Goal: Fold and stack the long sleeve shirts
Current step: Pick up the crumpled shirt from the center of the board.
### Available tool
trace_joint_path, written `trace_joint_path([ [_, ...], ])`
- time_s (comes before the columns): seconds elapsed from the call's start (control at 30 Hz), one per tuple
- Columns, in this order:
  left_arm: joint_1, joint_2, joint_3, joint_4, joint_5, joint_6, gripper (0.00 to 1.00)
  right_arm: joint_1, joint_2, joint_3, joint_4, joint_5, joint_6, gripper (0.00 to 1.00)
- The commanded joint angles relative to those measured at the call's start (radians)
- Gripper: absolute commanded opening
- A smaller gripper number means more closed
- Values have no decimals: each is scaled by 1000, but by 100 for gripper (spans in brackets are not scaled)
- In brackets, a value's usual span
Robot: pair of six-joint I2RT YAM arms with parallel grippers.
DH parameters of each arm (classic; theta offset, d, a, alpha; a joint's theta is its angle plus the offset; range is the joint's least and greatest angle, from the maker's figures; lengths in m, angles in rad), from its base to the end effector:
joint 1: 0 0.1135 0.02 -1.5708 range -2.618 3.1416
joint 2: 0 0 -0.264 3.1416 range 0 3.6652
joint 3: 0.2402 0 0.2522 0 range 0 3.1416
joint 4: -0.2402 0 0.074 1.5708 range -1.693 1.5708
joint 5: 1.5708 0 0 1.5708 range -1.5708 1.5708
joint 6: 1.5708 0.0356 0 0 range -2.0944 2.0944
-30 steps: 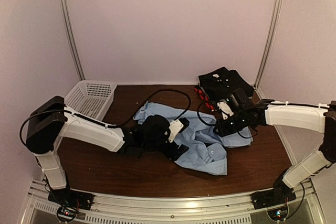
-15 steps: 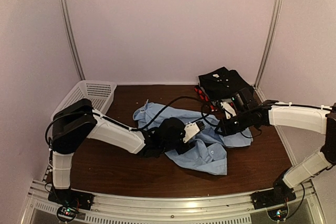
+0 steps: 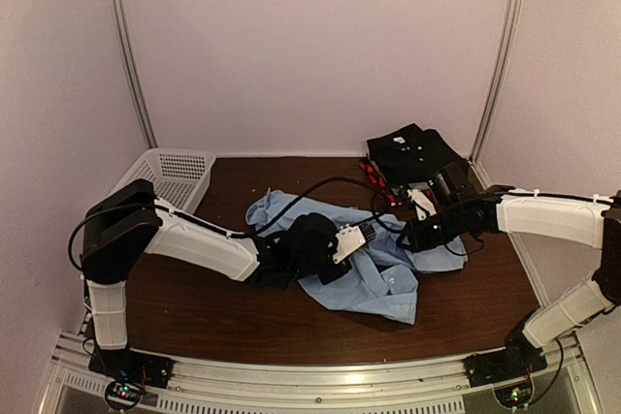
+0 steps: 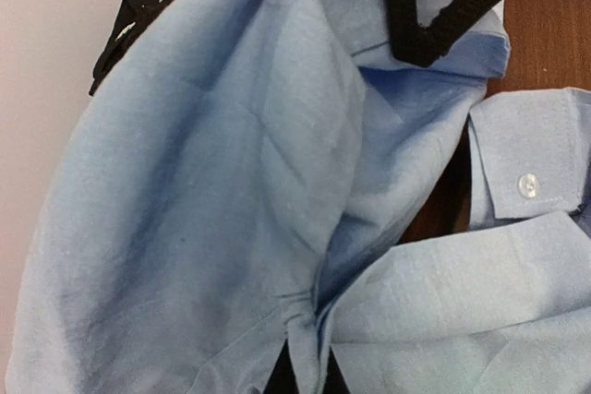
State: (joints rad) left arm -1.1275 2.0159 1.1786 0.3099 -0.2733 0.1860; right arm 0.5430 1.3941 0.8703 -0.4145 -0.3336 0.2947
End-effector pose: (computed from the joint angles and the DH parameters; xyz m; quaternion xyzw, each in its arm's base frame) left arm 0.1956 -0.3896 0.1555 0.4706 0.7217 -0.1187 0.4936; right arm 0.2331 0.1543 0.2160 -0.1673 0.9236 0.2689 0.2160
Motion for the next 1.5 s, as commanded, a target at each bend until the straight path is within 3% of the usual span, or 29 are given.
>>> trace_joint_path([
  [0.0,2,-136,-36,-117,37,12,0,-5,-28,-13,12,7,0,21],
  [0.17,31,-262,-15,-347,101,-23,0,-5,-84,-38,-10,5,2,72],
  [0.27,70,-314,7,-482,132,-52,0,-5,-139,-68,-36,44,27,81],
  [0.53,171,-438,-3,-667,173,-81,0,-15,-211,-113,-73,281,128,80],
  [0.73,254,-403,104,-731,241,-149,0,3,-176,-120,-16,205,74,78],
  [0.9,349,-267,316,-813,408,-231,0,94,-194,-137,36,192,41,77],
  [1.03,378,-136,481,-898,395,-231,0,165,-209,-141,16,290,51,77],
  [1.27,388,-46,508,-914,442,-230,0,316,-238,-166,33,328,88,75],
  [1.47,390,-39,510,-916,446,-234,0,456,-133,-183,54,395,170,69],
])
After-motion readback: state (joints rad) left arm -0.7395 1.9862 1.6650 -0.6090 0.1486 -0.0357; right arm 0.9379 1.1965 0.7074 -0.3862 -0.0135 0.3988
